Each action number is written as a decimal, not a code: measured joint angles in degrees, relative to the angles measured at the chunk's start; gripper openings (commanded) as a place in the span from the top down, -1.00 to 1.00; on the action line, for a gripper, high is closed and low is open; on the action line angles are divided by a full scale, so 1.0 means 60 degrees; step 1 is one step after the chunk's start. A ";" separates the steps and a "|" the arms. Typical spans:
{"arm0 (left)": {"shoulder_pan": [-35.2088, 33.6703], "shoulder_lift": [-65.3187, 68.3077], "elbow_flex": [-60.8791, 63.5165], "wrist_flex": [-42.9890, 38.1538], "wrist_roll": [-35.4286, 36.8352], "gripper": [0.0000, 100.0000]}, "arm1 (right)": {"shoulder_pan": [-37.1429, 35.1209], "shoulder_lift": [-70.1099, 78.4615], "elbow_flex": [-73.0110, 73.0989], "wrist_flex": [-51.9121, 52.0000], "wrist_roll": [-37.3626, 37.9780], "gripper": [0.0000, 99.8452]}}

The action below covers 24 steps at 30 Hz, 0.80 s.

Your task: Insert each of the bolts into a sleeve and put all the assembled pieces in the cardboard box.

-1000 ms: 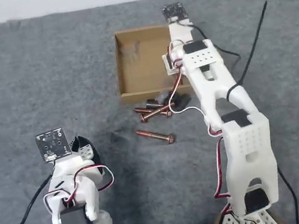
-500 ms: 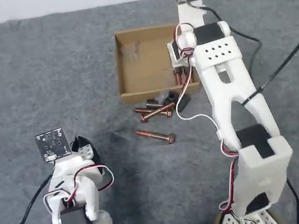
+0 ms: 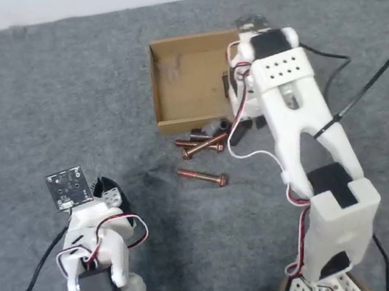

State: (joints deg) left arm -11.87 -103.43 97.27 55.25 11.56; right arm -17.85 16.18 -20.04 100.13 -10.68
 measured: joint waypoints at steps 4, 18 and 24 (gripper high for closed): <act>0.0000 0.0000 0.0000 0.0117 0.0000 0.98 | -0.0615 -0.0015 0.0410 0.0015 -0.1172 0.94; 0.0000 0.0000 0.0000 0.0205 0.0000 0.98 | -0.0952 -0.0015 0.2740 -0.3106 -0.2212 0.93; 0.0000 0.0000 0.0000 0.0205 0.0000 0.98 | -0.0586 -0.0015 0.3766 -0.4850 -0.2212 0.93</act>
State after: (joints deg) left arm -11.87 -103.43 97.27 56.48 11.56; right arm -21.36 16.09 2.55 71.03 -23.96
